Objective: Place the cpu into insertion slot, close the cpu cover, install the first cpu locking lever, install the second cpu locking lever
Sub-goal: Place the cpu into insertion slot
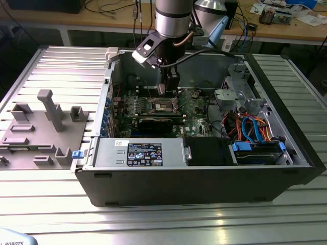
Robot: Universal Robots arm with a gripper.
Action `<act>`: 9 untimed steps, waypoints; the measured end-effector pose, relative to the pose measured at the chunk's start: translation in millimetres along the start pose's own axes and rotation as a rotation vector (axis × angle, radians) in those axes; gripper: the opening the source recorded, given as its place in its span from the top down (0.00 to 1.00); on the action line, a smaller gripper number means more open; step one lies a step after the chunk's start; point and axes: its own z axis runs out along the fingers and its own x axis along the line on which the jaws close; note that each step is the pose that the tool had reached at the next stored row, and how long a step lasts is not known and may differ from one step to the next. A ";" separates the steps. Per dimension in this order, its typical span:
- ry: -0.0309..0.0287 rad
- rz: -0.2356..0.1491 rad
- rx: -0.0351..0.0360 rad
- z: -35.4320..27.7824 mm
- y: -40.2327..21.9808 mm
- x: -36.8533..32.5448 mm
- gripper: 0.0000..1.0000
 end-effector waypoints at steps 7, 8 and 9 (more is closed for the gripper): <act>0.0000 0.000 0.0000 1.3 0.0 0.0 0.45; 0.0000 0.000 0.0000 1.6 0.0 0.0 0.45; -0.0001 0.000 0.0000 1.7 0.0 0.0 0.45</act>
